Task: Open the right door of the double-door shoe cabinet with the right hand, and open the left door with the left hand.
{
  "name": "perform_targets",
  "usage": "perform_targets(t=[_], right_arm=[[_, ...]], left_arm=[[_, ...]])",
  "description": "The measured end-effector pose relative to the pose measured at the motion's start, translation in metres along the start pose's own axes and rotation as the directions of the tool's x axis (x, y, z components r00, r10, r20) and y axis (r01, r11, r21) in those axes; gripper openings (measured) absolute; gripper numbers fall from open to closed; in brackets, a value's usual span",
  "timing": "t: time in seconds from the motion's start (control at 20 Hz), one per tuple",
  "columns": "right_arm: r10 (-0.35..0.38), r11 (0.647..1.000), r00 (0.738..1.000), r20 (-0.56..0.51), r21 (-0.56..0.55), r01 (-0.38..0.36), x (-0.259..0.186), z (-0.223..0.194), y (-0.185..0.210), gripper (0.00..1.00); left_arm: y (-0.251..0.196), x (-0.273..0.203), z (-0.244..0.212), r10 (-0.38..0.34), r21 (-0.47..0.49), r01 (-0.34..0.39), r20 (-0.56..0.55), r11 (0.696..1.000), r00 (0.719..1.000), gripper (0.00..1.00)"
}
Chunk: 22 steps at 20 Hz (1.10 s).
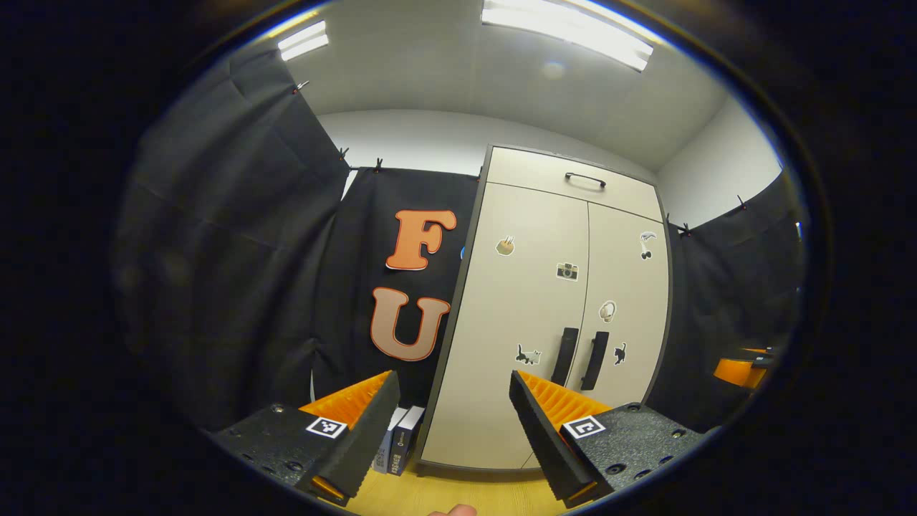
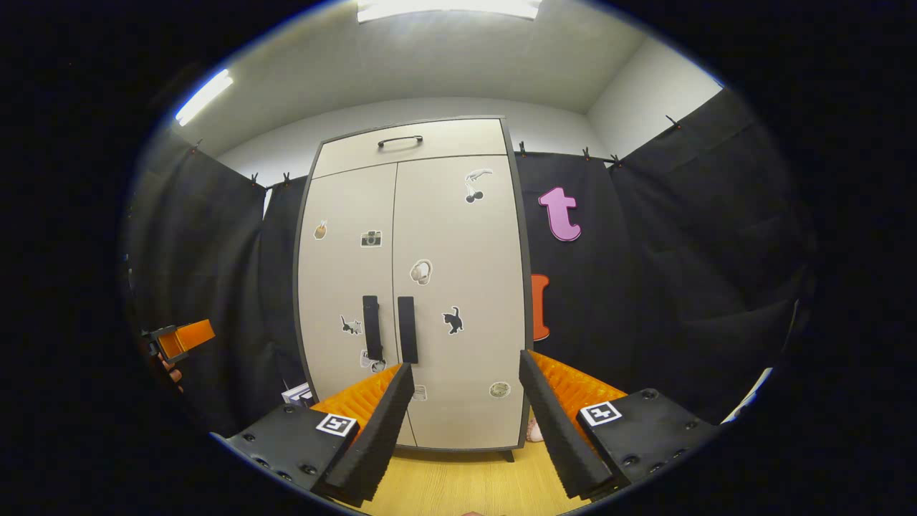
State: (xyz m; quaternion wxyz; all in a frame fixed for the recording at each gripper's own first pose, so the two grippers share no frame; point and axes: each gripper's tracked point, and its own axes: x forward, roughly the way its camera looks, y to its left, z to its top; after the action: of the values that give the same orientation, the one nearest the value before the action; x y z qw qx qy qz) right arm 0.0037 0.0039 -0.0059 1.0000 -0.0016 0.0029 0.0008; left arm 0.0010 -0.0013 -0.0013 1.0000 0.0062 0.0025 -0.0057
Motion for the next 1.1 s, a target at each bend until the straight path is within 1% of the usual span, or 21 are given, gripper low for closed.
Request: perform_targets(t=[0.4, 0.6, 0.7, 0.85, 1.1], right_arm=[[0.001, 1.000, 1.000, 0.015, 0.009, -0.001, 0.005, 0.002, 0.005, 0.98], [0.049, 0.998, 0.998, 0.030, 0.033, -0.050, 0.021, 0.014, 0.024, 0.98], [0.055, 0.998, 0.997, 0.046, 0.013, -0.056, 0.036, 0.021, 0.031, 0.98], [0.072, 0.997, 0.997, 0.028, -0.031, -0.071, 0.068, 0.021, 0.048, 0.98], [0.109, 0.994, 0.993, 0.042, 0.003, -0.109, 0.131, 0.035, 0.076, 0.97]], left_arm=[[0.002, 0.002, -0.002, 0.001, -0.007, -0.001, -0.001, 1.000, 1.000, 0.94], [-0.004, 0.005, -0.003, -0.020, -0.012, 0.020, 0.003, 1.000, 1.000, 0.94], [-0.002, 0.004, -0.004, -0.018, -0.012, 0.018, 0.000, 1.000, 1.000, 0.94], [-0.004, 0.001, -0.007, -0.026, -0.014, 0.026, -0.006, 1.000, 1.000, 0.94], [0.004, -0.004, -0.010, -0.010, 0.013, 0.010, -0.007, 1.000, 1.000, 0.94]])
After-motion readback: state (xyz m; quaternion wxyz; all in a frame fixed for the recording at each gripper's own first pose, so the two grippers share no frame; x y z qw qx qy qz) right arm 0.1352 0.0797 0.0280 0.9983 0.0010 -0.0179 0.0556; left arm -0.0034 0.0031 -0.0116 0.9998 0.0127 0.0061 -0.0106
